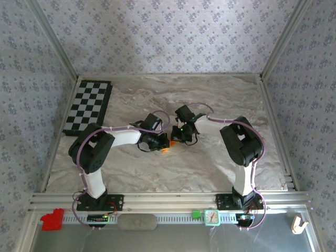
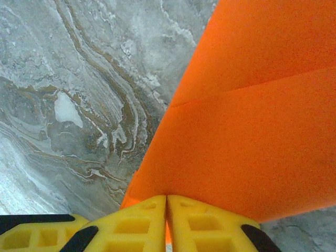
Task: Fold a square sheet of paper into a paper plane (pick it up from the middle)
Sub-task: Fold the wing for the fifth time at the center of the table.
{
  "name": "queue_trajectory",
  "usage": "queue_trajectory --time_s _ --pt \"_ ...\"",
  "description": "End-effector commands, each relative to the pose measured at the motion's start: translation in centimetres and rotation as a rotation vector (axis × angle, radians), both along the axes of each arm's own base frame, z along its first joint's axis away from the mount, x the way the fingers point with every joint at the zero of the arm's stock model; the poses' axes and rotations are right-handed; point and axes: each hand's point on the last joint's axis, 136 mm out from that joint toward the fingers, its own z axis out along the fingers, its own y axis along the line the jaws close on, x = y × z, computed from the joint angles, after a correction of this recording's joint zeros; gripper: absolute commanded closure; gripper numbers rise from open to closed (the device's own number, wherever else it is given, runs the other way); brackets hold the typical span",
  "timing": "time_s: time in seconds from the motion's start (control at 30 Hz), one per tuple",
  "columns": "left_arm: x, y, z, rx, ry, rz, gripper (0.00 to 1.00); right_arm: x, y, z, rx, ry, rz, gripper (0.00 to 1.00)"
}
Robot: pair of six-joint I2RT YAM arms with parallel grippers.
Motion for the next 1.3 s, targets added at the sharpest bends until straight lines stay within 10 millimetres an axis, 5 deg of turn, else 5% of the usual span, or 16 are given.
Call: queue_trajectory --time_s 0.0,0.27,0.87,1.07,1.27 --pt "-0.7 1.0 -1.4 0.077 0.023 -0.045 0.92 -2.1 -3.8 -4.8 -0.193 0.110 -0.018 0.89" --pt "-2.4 2.9 -2.8 0.166 0.049 -0.125 0.96 -2.5 -4.8 -5.7 -0.252 0.133 0.013 0.89" --pt "-6.4 6.0 -1.4 0.239 0.054 -0.300 0.99 -2.6 -5.2 -6.2 -0.265 0.155 0.009 0.90" --pt "-4.2 5.1 2.6 0.169 -0.086 -0.246 0.99 -2.7 -3.9 -5.3 -0.208 0.152 0.010 0.90" --pt "-0.7 3.3 5.7 0.008 -0.213 -0.056 0.97 -3.5 -0.3 -2.7 -0.078 0.139 0.007 0.89"
